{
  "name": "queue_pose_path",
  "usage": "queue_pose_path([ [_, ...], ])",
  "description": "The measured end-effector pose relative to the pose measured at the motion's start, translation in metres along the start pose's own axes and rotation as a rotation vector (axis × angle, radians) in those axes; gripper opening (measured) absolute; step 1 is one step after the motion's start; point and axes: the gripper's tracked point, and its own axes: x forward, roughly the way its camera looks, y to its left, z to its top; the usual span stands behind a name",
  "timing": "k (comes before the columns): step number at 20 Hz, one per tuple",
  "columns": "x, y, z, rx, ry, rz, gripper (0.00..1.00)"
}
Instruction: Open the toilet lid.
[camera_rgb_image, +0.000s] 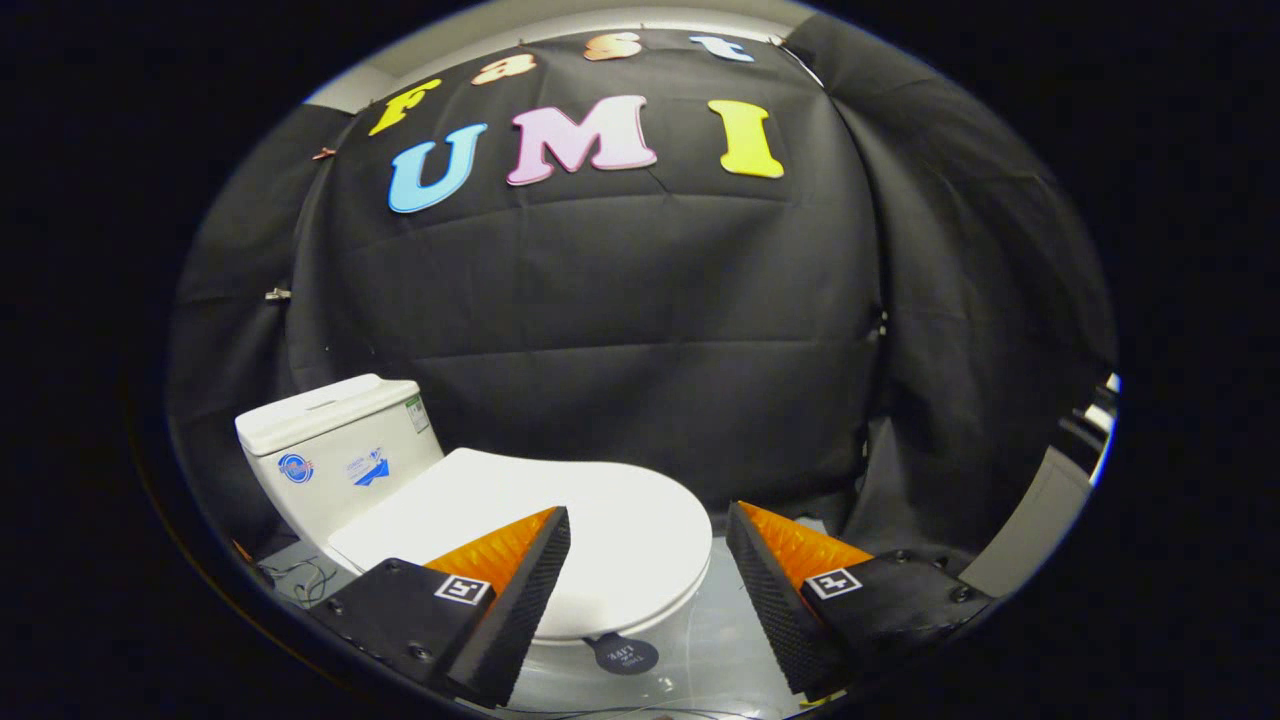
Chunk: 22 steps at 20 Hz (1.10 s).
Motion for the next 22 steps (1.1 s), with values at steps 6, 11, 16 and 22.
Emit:
queue_pose_path([
  [6, -0.003, -0.024, -0.058, 0.219, 0.150, -0.022, 0.98],
  [11, -0.006, -0.024, -0.098, 0.589, 0.281, 0.004, 0.96],
  [16, -0.009, -0.017, -0.131, 0.918, 0.374, 0.031, 0.79],
  [22, -0.009, -0.013, -0.137, 1.103, 0.404, 0.098, 0.57],
])
